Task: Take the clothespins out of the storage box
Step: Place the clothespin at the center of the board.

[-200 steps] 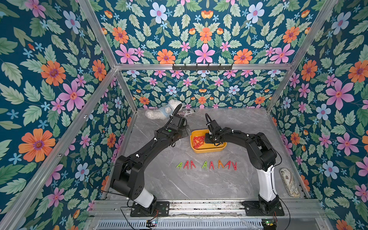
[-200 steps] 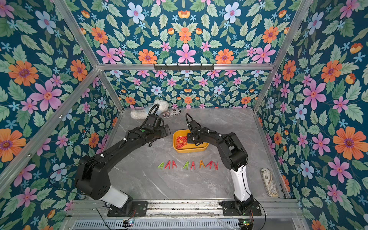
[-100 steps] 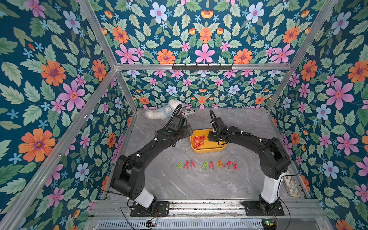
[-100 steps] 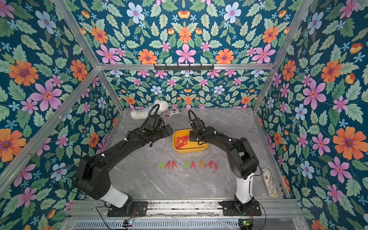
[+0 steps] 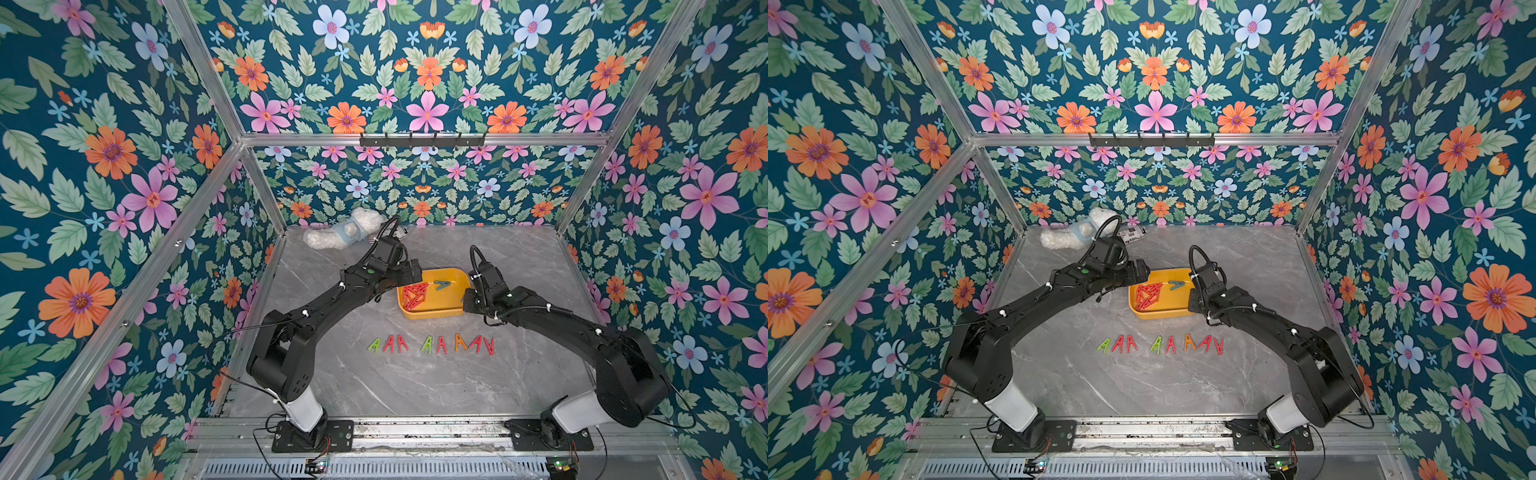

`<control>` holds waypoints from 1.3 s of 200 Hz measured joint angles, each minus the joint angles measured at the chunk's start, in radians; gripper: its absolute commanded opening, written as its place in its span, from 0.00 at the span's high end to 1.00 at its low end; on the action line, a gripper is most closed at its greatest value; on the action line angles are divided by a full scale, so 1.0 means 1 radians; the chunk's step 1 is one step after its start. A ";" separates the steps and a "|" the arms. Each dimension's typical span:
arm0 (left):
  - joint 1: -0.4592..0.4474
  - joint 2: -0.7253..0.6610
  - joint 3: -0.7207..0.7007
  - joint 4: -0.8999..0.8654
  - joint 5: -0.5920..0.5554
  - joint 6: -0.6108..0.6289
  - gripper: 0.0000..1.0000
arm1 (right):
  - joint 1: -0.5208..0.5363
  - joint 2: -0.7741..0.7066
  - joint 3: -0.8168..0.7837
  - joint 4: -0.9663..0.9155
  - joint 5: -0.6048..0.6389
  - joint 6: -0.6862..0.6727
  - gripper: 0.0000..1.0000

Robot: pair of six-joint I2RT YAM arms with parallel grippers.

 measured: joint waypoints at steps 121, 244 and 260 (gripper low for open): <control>-0.066 0.059 0.037 0.027 0.024 -0.011 0.00 | -0.079 -0.259 -0.327 -0.084 -0.020 0.116 1.00; -0.066 0.040 -0.010 0.041 0.022 -0.011 0.00 | -0.079 -0.195 -0.354 -0.135 -0.012 0.242 0.97; -0.066 0.040 -0.012 0.043 0.021 -0.010 0.00 | -0.079 -0.181 -0.347 -0.134 0.000 0.244 0.96</control>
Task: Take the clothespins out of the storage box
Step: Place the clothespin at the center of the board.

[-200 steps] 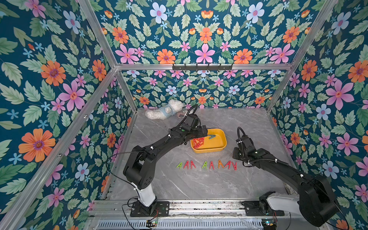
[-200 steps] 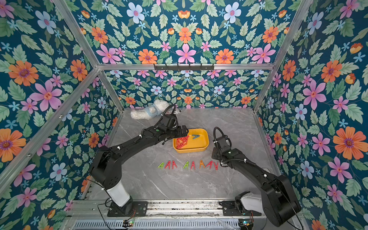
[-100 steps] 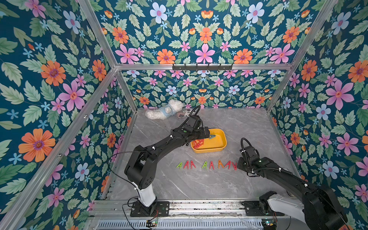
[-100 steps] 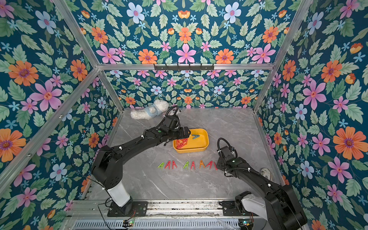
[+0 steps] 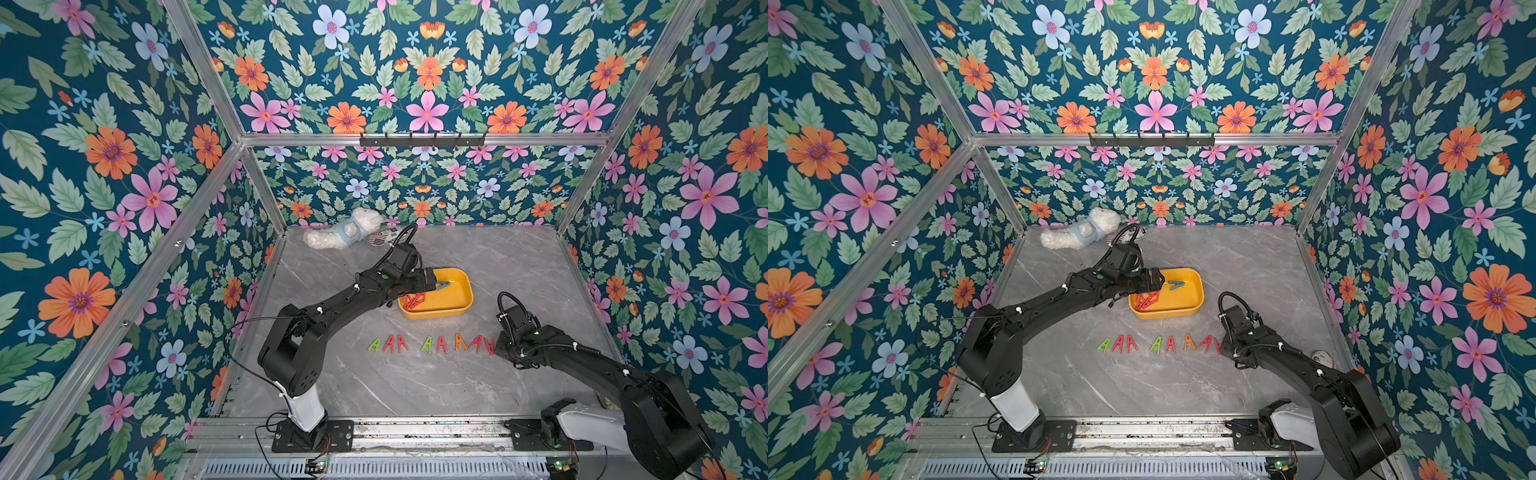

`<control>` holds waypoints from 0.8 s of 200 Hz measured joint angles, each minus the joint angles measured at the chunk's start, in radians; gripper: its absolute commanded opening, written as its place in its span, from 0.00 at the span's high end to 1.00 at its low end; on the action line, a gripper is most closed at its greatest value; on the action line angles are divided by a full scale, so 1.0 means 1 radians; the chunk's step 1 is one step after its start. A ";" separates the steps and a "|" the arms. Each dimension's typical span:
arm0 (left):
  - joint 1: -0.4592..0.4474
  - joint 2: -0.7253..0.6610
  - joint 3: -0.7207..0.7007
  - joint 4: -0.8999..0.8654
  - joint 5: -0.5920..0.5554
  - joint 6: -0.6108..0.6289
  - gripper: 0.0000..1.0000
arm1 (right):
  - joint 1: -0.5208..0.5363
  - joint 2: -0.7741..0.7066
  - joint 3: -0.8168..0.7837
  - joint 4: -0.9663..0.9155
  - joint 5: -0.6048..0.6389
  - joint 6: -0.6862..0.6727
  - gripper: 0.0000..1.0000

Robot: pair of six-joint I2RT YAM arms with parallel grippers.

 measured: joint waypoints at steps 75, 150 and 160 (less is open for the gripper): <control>0.000 0.023 0.042 -0.012 -0.015 0.010 0.00 | 0.000 0.002 0.015 -0.038 0.036 0.025 0.62; -0.002 0.117 0.140 -0.026 -0.043 0.066 0.09 | 0.000 -0.202 0.070 -0.038 0.047 -0.003 0.40; -0.006 0.134 0.153 -0.028 -0.051 0.088 0.13 | -0.001 -0.223 0.079 -0.018 0.032 -0.011 0.39</control>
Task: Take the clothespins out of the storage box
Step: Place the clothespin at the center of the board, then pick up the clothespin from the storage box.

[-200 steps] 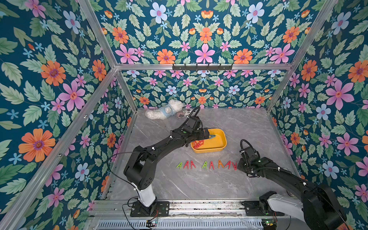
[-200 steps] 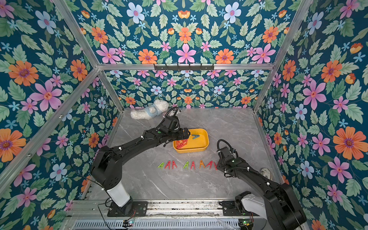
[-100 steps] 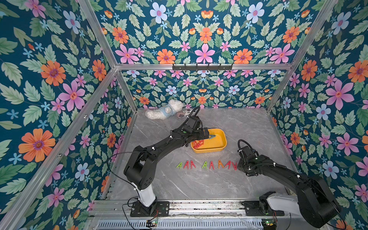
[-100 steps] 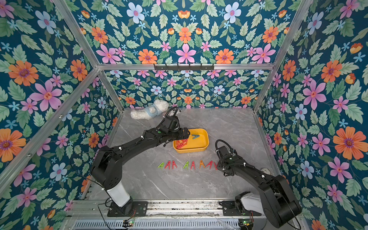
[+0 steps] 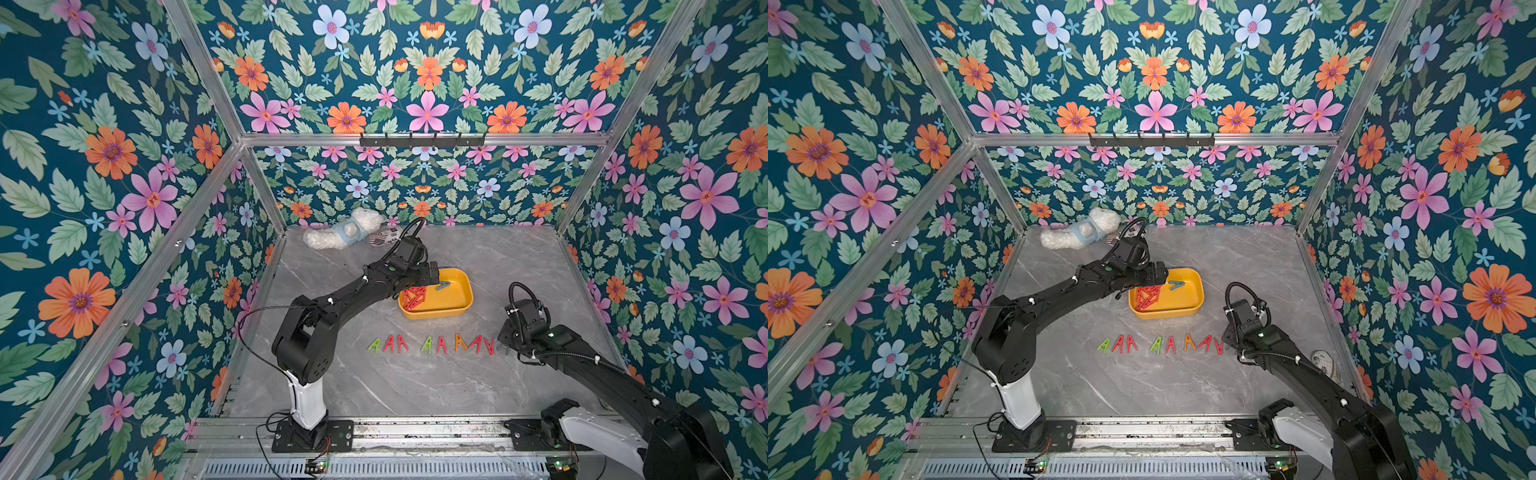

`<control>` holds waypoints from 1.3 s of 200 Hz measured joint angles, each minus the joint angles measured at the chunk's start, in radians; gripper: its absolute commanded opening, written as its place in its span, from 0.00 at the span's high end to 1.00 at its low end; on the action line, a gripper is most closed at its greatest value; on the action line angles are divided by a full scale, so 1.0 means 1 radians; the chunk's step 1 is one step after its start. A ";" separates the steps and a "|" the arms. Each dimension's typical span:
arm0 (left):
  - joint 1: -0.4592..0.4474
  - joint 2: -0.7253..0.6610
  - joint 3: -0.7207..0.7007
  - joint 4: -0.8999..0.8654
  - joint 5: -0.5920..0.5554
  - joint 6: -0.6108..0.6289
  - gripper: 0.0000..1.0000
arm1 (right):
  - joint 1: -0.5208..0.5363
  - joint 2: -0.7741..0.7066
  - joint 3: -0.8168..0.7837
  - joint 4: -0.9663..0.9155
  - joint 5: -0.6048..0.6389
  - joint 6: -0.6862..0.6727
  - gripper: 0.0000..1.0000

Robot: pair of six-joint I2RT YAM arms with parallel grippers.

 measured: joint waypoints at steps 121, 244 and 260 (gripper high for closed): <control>-0.053 0.236 0.187 -0.019 -0.085 0.323 0.47 | 0.000 0.065 0.131 0.212 -0.183 -0.069 0.01; -0.066 0.432 0.335 -0.045 -0.081 0.473 0.56 | 0.000 0.064 0.131 0.231 -0.182 -0.065 0.01; -0.068 0.441 0.349 -0.045 -0.081 0.480 0.59 | 0.000 0.062 0.126 0.230 -0.182 -0.059 0.01</control>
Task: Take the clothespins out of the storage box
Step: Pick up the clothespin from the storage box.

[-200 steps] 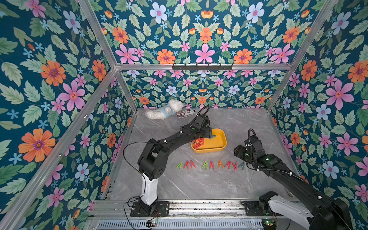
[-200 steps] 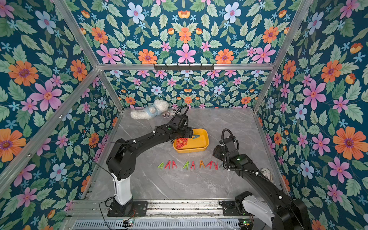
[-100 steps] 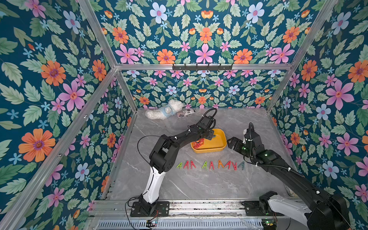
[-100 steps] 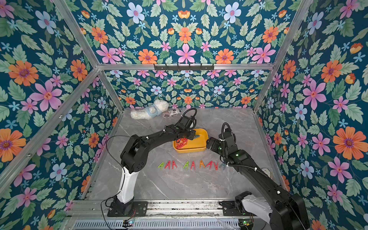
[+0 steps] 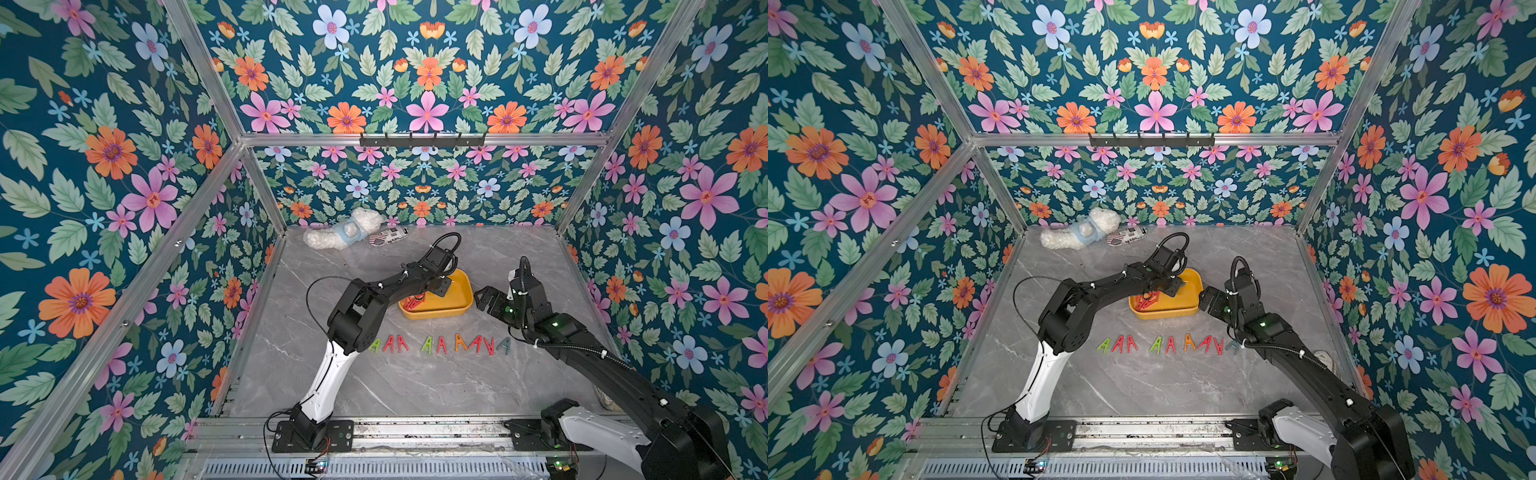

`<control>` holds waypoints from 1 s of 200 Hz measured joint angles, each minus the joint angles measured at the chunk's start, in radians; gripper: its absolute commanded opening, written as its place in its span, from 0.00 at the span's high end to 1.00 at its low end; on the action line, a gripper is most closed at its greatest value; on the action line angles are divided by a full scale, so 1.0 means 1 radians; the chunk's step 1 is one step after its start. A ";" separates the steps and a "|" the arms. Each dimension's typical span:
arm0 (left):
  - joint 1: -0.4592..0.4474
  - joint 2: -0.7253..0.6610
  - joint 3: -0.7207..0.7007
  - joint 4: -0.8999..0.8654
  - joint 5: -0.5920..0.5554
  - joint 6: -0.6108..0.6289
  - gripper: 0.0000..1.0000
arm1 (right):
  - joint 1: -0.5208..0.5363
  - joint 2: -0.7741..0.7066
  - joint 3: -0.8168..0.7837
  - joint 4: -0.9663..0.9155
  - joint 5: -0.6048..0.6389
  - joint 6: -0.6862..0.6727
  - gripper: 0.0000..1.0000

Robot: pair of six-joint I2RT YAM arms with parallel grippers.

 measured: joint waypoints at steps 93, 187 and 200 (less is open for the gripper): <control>-0.029 0.007 -0.004 -0.006 -0.039 0.038 0.58 | 0.000 -0.005 -0.012 0.000 0.000 0.017 0.01; -0.029 -0.054 -0.042 -0.030 -0.035 0.018 0.59 | 0.000 0.006 -0.014 0.008 -0.002 0.018 0.01; -0.029 -0.037 -0.029 -0.031 -0.034 0.019 0.60 | 0.000 0.006 -0.014 0.008 -0.004 0.018 0.01</control>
